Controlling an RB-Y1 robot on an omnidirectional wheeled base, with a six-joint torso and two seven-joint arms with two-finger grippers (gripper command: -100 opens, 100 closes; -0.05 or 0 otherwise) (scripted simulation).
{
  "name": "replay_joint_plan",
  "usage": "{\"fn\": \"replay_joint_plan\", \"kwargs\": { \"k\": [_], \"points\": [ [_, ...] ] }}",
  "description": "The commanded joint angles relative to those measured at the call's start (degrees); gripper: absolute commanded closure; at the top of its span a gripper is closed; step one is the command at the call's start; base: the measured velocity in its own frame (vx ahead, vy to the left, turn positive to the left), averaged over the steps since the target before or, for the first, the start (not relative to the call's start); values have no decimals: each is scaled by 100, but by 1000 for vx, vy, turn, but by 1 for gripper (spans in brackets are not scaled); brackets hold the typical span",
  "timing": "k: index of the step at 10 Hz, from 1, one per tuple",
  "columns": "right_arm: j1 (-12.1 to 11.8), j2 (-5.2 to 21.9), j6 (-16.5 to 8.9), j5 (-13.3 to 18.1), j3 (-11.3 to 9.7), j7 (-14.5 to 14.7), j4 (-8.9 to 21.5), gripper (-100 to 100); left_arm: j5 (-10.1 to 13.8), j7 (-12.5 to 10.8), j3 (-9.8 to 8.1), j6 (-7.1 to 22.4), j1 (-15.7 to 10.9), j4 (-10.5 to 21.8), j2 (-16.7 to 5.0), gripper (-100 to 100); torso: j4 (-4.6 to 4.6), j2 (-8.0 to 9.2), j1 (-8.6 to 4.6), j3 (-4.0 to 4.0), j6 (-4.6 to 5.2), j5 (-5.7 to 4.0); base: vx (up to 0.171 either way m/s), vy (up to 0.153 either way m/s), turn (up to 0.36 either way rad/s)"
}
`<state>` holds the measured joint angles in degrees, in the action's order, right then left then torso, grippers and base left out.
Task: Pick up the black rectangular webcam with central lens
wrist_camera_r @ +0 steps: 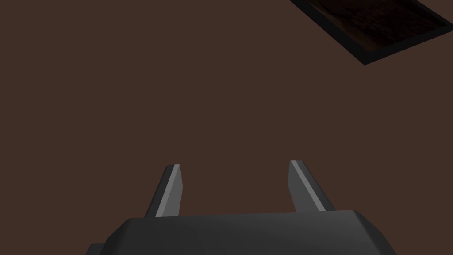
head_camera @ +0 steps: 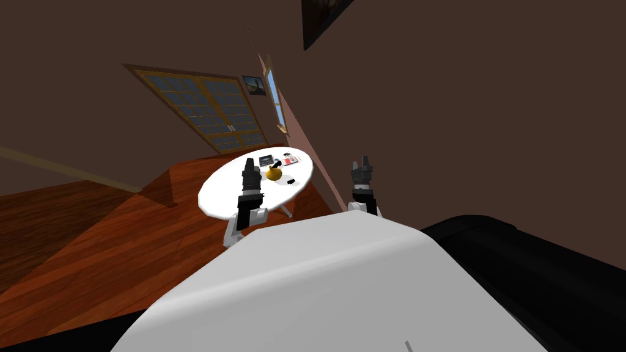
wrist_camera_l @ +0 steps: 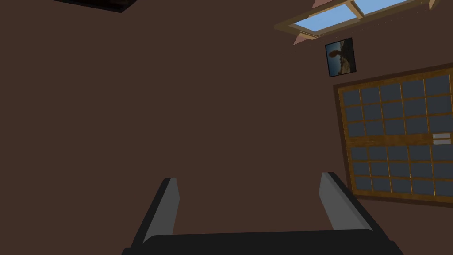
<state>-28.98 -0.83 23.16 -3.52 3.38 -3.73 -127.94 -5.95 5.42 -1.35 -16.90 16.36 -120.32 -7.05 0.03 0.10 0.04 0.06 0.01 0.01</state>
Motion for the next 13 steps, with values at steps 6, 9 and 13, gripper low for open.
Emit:
{"fn": "replay_joint_plan", "kwargs": {
  "k": [6,9,13],
  "points": [
    [0,0,0,0,0,0,0,0,-52,45,-279,721,-765,734,-115,-100,-1,0,2,-1,-2,1,-29,16,76],
    [0,0,0,0,0,0,0,0,-79,64,-461,1157,-1229,1253,-151,-100,-1,-2,-1,-1,1,0,-26,14,84],
    [0,0,0,0,0,0,0,0,-94,63,-640,1681,-1833,1870,-172,-100,-1,-3,-2,-2,0,0,-23,9,72]
  ]
}}
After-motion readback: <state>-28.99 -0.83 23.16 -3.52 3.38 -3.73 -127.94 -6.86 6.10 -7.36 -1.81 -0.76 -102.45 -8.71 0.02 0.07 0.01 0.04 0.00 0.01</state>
